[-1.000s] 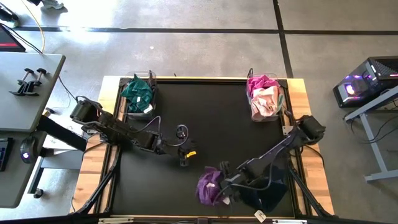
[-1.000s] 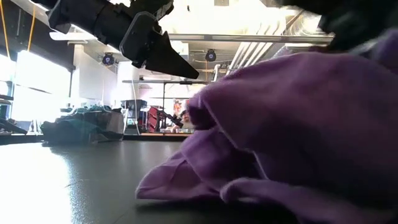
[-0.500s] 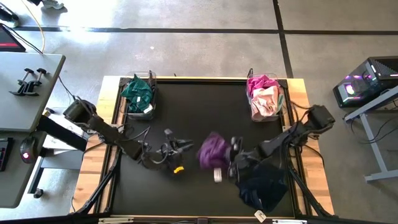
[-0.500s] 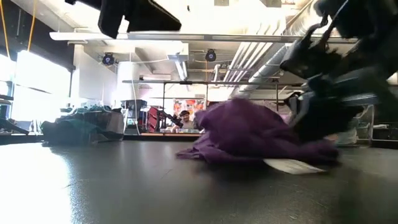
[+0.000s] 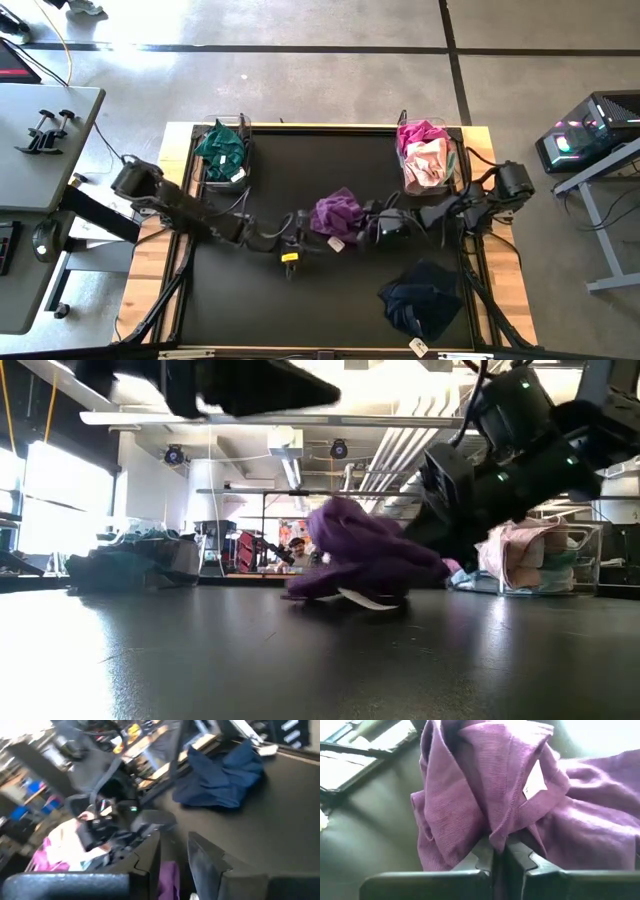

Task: Sort towels by color in basket
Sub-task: Put the violet microfiber cloth into the left transparent bin

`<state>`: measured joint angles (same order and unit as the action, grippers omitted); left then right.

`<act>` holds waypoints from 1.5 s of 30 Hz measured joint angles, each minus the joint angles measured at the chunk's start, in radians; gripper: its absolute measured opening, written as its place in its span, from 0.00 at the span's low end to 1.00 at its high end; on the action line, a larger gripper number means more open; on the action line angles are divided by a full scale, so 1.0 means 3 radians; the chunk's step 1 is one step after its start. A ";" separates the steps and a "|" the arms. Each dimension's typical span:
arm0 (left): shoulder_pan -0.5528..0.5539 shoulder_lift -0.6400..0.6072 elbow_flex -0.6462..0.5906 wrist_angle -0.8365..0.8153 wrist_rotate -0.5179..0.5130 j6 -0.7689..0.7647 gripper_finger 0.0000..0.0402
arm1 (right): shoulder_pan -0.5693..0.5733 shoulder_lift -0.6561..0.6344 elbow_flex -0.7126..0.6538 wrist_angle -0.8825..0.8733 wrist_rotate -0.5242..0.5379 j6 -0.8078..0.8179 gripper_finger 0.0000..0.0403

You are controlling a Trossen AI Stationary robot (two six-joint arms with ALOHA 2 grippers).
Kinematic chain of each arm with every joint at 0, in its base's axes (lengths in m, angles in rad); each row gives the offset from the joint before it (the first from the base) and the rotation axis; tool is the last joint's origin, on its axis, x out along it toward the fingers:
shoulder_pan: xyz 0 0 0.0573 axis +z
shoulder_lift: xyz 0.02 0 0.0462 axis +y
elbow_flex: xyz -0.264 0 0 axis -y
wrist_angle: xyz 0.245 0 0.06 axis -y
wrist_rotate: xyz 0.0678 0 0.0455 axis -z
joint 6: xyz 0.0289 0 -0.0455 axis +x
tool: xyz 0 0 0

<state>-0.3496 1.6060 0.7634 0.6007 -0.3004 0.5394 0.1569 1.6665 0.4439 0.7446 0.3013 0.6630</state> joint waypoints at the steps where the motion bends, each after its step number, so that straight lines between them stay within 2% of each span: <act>1: 0.0061 0.0052 -0.0001 0.0042 0.0127 0.0073 0.23 | -0.0013 0.0002 0.0020 0.0021 -0.0021 -0.0019 0.03; 5: 0.0253 0.0299 -0.0001 0.0185 0.0538 0.0425 0.33 | -0.0030 0.0008 0.0056 0.0199 -0.0022 -0.0026 0.02; 11: 0.0412 0.0707 0.0000 0.0629 0.0515 0.0837 0.53 | -0.0028 0.0008 0.0071 0.0363 -0.0074 -0.0027 0.03; 13: 0.0448 0.0829 0.0036 0.0762 0.0335 0.0971 0.58 | -0.0020 0.0008 0.0071 0.0362 -0.0084 -0.0022 0.03; 18: 0.0485 0.1100 0.0185 0.0782 -0.0383 0.1177 0.66 | 0.0017 0.0008 0.0068 0.0427 -0.0084 -0.0010 0.03; 22: 0.0554 0.1275 0.0232 0.0770 -0.0759 0.0924 0.67 | 0.0067 0.0006 0.0068 0.0516 -0.0080 -0.0075 0.03; 25: 0.0601 0.1331 0.0233 0.0698 -0.0757 0.0555 0.67 | 0.0116 0.0006 0.0068 0.0541 -0.0082 -0.0124 0.03; 29: 0.0619 0.1338 0.0232 0.0592 -0.0446 -0.0074 0.63 | 0.0154 0.0006 0.0068 0.0637 -0.0084 -0.0146 0.03; 33: 0.0627 0.1338 0.0232 0.0600 -0.0265 -0.0402 0.51 | 0.0157 0.0006 0.0068 0.0663 -0.0043 -0.0304 0.03; 37: 0.0633 0.1338 0.0232 0.0637 -0.0248 -0.0642 0.30 | 0.0159 0.0005 0.0068 0.0669 0.0260 -0.0407 0.06; 41: 0.0612 0.1311 0.0232 0.0608 -0.0303 -0.0953 0.05 | 0.0159 -0.0081 0.0063 0.0635 0.0173 -0.0566 0.14; 45: 0.0523 0.1131 0.0229 0.0251 -0.0426 -0.1099 0.04 | 0.0173 -0.0343 0.0054 0.0306 -0.0110 -0.0692 0.19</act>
<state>-0.1926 1.9453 0.8321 0.6760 -0.4281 0.2096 0.2089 1.5636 0.4603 0.8364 0.2684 0.4555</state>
